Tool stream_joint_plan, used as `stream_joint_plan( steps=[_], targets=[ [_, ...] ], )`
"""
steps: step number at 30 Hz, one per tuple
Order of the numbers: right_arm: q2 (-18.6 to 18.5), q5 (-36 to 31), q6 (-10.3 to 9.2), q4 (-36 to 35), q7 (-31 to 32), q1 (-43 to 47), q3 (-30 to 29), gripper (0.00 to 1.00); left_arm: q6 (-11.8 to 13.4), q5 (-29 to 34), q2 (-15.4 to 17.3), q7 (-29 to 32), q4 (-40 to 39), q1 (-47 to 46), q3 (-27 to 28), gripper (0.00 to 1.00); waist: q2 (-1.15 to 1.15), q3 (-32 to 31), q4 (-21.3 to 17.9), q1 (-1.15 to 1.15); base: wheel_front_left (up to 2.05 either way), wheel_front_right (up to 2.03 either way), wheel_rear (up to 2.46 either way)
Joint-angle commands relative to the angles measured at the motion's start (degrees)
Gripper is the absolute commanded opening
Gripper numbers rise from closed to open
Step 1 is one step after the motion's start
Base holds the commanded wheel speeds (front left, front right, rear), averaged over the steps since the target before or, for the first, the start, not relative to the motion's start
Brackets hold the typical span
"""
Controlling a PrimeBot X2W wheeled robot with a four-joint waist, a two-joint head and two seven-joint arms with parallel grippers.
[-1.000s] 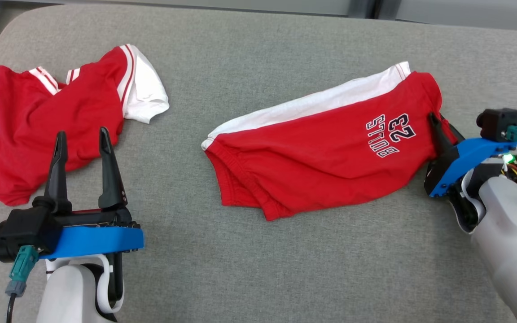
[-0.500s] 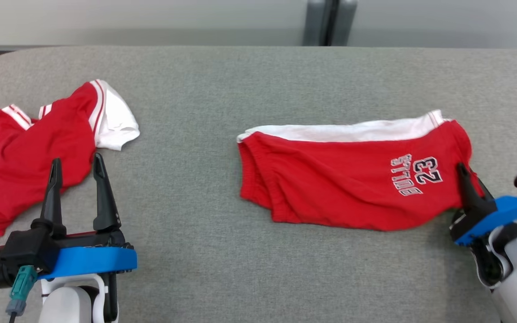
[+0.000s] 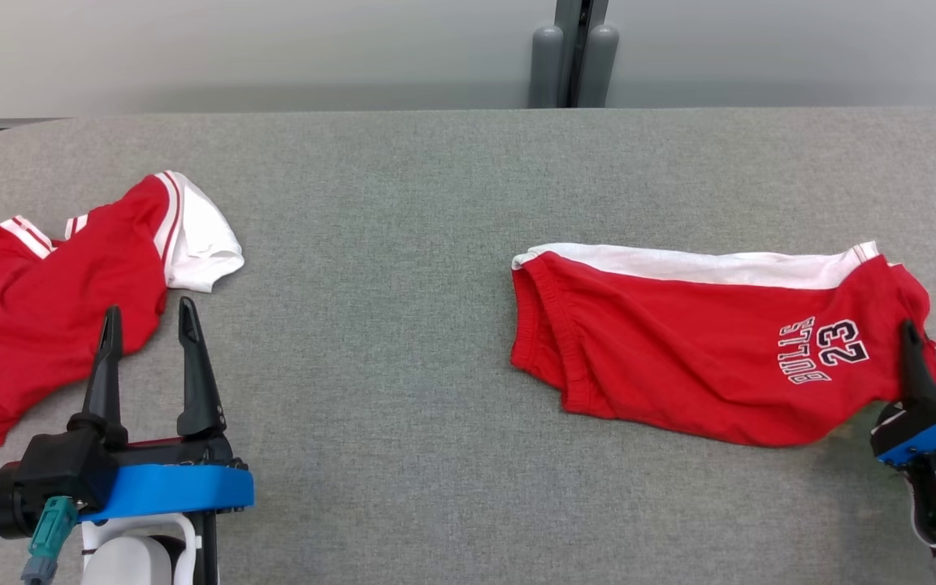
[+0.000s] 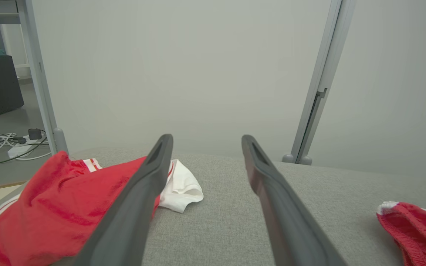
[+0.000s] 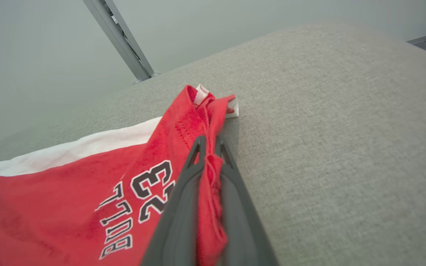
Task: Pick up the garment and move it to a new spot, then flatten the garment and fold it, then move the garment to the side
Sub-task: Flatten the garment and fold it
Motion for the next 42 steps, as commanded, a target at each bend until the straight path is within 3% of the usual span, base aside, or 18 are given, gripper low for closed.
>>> stream_joint_plan(
  steps=[1,9,22,42],
  targets=[
    [0.9,-0.1,0.01,-0.9,-0.3,0.0,-0.3,0.00,0.1,0.1,0.0,-0.3,0.2,0.4,-0.1,1.00,0.00,-0.2,0.1,0.00,0.00,0.00,0.00],
    [3.7,-1.9,0.01,-5.1,-0.3,-3.3,1.4,0.00,0.2,-0.3,0.0,-0.3,0.6,0.8,-1.2,1.00,0.00,-1.6,1.1,0.00,0.00,0.00,0.00],
    [9.7,-4.0,0.01,-10.8,1.0,-6.5,10.2,0.00,0.5,-1.7,0.0,-0.3,1.1,1.4,-2.2,1.00,0.00,-2.6,4.4,0.00,0.00,0.00,0.00],
    [14.8,-3.1,0.01,-11.0,0.9,0.7,22.5,0.00,1.3,-3.1,0.0,-0.3,1.2,1.4,-2.9,1.00,0.00,-2.1,6.4,0.00,0.00,0.00,0.00]
  ],
)
